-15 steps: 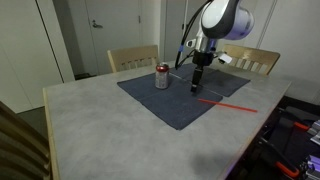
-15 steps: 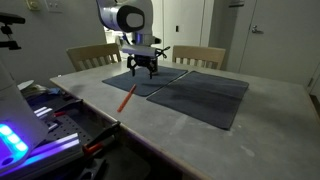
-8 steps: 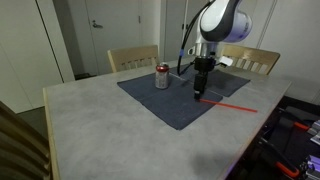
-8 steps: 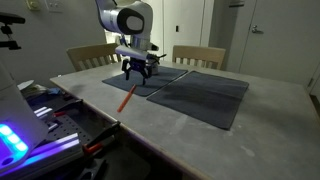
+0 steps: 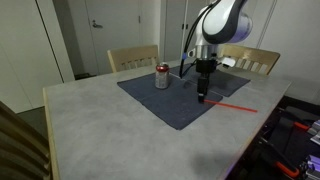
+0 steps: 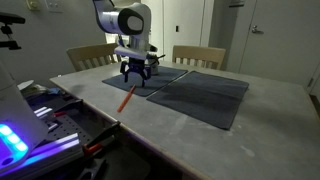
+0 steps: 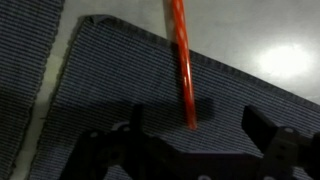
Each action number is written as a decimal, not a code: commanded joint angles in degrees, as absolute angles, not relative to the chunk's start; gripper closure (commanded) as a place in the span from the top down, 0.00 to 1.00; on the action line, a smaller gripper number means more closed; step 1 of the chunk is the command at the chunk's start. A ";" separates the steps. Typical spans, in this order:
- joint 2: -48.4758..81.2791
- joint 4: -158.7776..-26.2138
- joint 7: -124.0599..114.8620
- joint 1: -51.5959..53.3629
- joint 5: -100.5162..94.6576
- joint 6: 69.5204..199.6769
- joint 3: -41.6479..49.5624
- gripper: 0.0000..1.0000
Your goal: Put the straw in the can
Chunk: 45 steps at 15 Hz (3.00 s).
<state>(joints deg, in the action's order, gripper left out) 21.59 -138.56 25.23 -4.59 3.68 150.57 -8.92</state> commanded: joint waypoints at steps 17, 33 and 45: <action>20.79 -141.14 13.87 3.43 -14.11 153.42 -3.50 1.00; 20.19 -141.81 8.22 5.39 -15.77 154.89 -2.15 0.00; 19.02 -141.65 16.42 -1.32 5.08 148.90 -9.45 0.02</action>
<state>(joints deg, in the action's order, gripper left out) 20.39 -140.61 15.17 0.02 2.78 149.79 -8.40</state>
